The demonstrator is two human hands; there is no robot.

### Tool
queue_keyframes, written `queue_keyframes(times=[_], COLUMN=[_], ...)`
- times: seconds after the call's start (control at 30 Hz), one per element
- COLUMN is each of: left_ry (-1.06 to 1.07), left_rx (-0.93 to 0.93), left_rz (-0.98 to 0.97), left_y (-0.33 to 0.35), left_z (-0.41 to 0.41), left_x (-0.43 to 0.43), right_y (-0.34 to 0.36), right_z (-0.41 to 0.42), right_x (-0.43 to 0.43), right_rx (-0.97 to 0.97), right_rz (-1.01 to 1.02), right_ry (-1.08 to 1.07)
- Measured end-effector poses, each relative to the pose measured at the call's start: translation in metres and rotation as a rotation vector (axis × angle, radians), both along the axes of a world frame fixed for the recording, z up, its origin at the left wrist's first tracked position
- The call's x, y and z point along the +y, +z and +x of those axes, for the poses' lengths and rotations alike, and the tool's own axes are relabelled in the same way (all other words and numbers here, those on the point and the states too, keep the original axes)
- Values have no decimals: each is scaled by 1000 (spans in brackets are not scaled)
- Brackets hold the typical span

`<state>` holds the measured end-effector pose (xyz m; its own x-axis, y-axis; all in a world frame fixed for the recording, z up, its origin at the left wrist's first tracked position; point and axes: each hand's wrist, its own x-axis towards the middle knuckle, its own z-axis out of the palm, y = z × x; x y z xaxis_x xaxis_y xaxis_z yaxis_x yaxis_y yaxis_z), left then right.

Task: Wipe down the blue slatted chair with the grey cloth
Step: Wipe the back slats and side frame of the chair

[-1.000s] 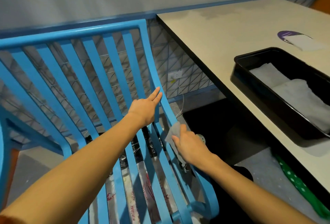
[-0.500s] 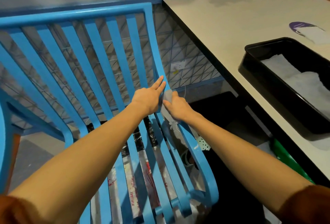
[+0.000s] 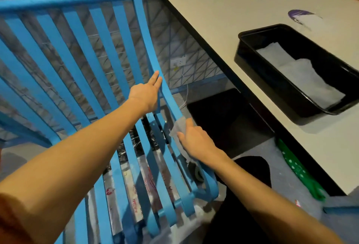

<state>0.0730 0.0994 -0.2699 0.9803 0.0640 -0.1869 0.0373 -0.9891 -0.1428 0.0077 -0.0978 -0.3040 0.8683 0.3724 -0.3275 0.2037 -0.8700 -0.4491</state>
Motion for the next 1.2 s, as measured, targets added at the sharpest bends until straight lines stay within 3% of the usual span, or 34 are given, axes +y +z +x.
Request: queue_keyframes(times=[0.2, 0.33, 0.67, 0.8, 1.0, 1.2], left_ry=[27, 41, -121, -77, -26, -22], left_rx=[11, 50, -193, -194, -192, -196], left_rz=[-17, -97, -301, -473, -538, -521], left_y=[0, -7, -53, -52, -46, -46], left_z=[-1, -16, -78, -81, -79, -82], left_x=[-2, -22, -65, -63, -62, -64], right_y=[-9, -20, -24, -14, -6, -21], right_z=[-34, -50, -65, -29, 7, -24], right_x=[-22, -35, -60, -32, -8, -25], right_rx=[-167, -272, -206, -39, 139, -28], right_rz=[-19, 148, 286, 171, 376, 225], right_ry=[6, -15, -14, -66, -92, -134])
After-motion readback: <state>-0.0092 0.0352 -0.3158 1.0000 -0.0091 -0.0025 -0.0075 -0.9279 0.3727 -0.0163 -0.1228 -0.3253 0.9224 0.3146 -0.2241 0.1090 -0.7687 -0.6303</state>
